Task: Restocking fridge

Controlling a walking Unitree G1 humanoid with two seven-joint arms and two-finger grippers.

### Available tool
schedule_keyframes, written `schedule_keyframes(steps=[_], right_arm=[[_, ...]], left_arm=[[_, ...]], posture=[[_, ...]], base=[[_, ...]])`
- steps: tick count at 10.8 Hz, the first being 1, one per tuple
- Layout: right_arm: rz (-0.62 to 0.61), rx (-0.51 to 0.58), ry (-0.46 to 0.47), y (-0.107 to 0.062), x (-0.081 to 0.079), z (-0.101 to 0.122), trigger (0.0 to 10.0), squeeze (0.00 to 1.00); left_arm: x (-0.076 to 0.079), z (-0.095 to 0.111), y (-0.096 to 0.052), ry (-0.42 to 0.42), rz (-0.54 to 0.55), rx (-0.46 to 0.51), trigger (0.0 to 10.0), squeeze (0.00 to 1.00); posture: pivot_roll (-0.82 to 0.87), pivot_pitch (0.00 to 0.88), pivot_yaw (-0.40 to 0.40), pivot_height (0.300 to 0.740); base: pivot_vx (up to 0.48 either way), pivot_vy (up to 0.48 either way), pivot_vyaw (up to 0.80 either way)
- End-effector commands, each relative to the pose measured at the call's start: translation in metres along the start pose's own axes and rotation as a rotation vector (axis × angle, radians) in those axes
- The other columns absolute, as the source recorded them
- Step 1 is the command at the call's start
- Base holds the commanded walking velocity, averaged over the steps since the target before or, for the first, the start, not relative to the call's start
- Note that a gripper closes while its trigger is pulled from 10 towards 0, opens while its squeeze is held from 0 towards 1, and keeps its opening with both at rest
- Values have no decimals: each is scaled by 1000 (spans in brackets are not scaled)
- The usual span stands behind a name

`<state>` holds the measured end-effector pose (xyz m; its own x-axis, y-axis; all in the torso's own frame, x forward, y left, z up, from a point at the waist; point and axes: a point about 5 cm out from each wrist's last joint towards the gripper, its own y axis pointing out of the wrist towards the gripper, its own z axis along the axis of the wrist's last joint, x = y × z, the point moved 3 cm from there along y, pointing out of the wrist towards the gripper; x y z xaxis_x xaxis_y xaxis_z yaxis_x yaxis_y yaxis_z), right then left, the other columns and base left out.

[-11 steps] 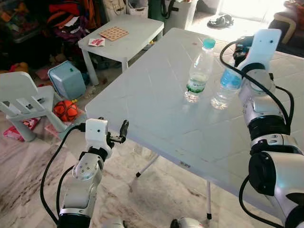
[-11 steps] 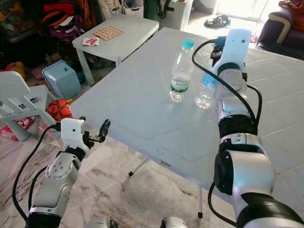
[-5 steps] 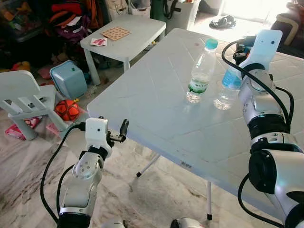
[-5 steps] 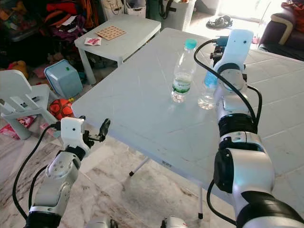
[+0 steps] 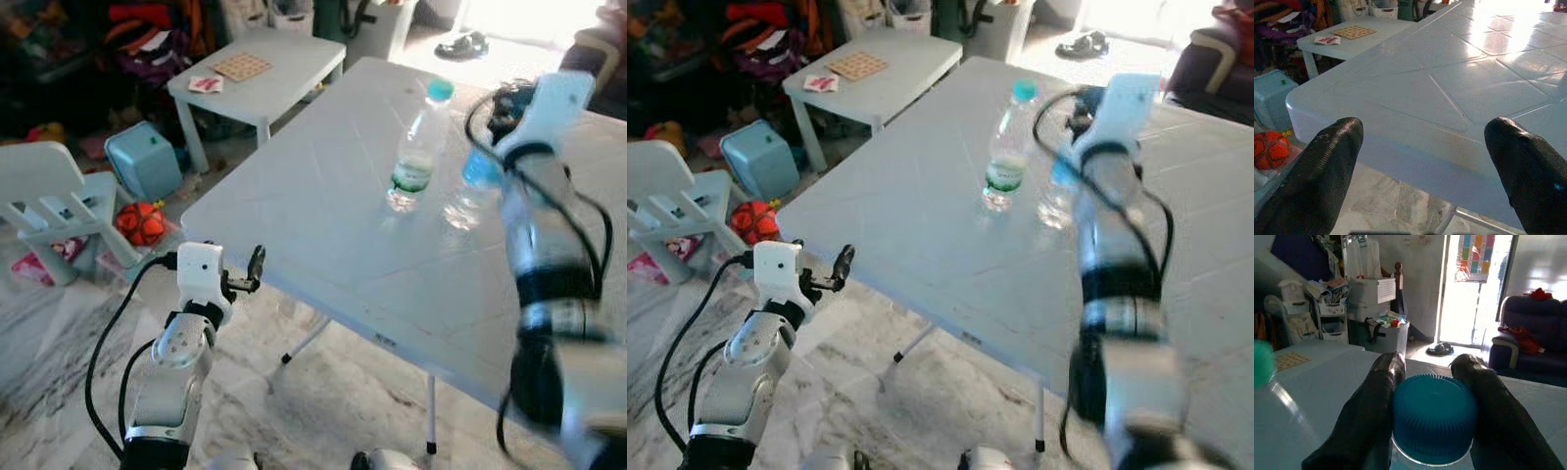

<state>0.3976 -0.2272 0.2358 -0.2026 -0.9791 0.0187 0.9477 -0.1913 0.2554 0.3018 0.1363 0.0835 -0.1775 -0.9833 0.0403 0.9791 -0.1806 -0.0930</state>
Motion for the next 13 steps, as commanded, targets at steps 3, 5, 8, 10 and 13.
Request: schedule_keyframes(steps=[3,5,8,10,13], right_arm=[[106,70,35,-43,-33,18,0,0],[193,113,89,-60,-61,30,0,0],[281,78,147,-70,-78,31,941,0],[271,44,156,-73,-75,28,431,0],[259,20,177,-74,-74,31,549,0]], left_arm=[[2,0,4,-13,8,-10,10000,0],[3,1,7,-16,8,-4,10000,0],[-1,-1,7,-22,38,-10,10000,0],[1,-5,4,-28,43,-18,10000,0],[0,-4,8,-27,44,-15,10000,0]], posture=[[41,32,5,740],[35,20,7,740],[38,14,-12,740],[35,15,-15,740],[26,16,-14,740]], base=[[0,0,0],[0,0,0],[-190,0,0],[-332,0,0],[-278,0,0]])
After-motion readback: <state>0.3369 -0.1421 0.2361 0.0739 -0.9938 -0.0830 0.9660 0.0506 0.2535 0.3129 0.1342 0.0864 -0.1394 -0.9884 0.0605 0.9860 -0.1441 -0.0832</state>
